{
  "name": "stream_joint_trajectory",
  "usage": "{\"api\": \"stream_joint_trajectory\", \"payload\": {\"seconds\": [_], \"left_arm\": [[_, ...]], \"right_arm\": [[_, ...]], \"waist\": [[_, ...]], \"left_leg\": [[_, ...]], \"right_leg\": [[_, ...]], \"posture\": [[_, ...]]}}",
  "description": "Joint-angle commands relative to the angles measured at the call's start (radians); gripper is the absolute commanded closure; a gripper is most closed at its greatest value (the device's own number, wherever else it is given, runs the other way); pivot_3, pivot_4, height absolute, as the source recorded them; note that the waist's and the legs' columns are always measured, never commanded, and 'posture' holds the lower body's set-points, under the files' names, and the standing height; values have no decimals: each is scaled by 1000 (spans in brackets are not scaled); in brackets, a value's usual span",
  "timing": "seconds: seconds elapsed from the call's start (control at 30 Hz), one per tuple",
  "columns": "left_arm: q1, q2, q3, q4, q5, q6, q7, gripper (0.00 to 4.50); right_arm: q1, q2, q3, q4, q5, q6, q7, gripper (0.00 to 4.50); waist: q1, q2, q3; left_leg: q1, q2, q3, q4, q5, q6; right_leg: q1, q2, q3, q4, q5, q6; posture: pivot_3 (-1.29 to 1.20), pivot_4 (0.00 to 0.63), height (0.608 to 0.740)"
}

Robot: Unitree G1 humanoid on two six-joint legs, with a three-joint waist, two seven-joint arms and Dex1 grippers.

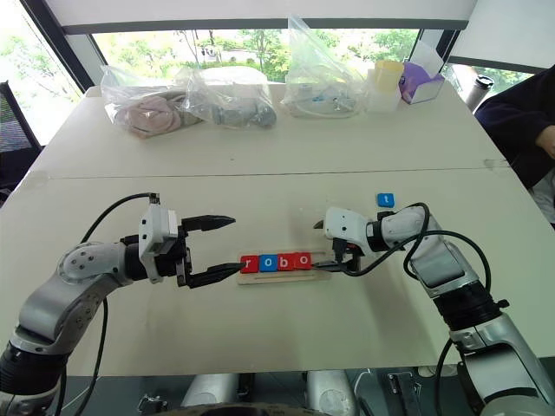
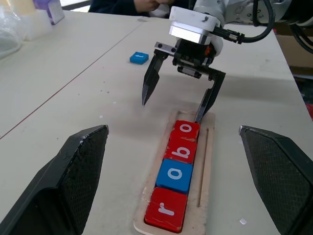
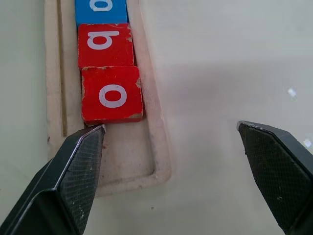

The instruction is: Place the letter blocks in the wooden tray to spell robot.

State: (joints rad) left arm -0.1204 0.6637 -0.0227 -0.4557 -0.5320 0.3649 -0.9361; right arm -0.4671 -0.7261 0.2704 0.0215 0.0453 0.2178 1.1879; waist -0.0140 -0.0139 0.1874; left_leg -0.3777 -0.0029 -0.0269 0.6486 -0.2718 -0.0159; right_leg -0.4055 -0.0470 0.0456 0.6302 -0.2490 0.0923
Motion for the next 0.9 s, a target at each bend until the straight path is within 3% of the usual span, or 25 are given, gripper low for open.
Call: {"api": "stream_joint_trajectory", "payload": {"seconds": [0.03,0.3,0.47,0.63,0.77,0.9], "left_arm": [[0,1,15,-39,-6,-10,4,0],[9,1,15,-42,-3,-15,5,0],[3,-2,11,-32,2,-22,2,0],[-7,-12,1,-20,9,-31,1,0],[-20,-26,-10,-2,21,-42,-8,0],[-34,-36,-14,12,29,-46,-16,0]], "right_arm": [[-25,5,-2,-26,3,-9,3,64],[-41,-62,-56,-20,4,-20,11,64],[-67,-64,-154,-10,47,65,-68,64],[-85,12,-262,53,-19,187,-367,64],[-84,100,-335,47,-80,423,-642,64],[-85,169,-381,26,-86,552,-777,64]], "waist": [[0,0,0],[2,0,0],[-1,0,0],[1,0,0],[2,0,0],[1,1,0]], "left_leg": [[0,0,0,0,0,0],[0,0,0,0,0,0],[0,0,0,0,0,0],[0,0,0,0,0,0],[-2,0,0,0,0,0],[-8,0,0,1,1,-1]], "right_leg": [[0,0,0,0,0,0],[0,0,0,0,0,0],[0,0,0,0,0,0],[0,0,0,0,0,0],[-2,-1,0,0,0,0],[-7,-1,1,0,1,-1]], "posture": [[0,150,740],[0,150,740],[0,150,740],[0,150,740],[0,150,740],[0,150,740]]}}
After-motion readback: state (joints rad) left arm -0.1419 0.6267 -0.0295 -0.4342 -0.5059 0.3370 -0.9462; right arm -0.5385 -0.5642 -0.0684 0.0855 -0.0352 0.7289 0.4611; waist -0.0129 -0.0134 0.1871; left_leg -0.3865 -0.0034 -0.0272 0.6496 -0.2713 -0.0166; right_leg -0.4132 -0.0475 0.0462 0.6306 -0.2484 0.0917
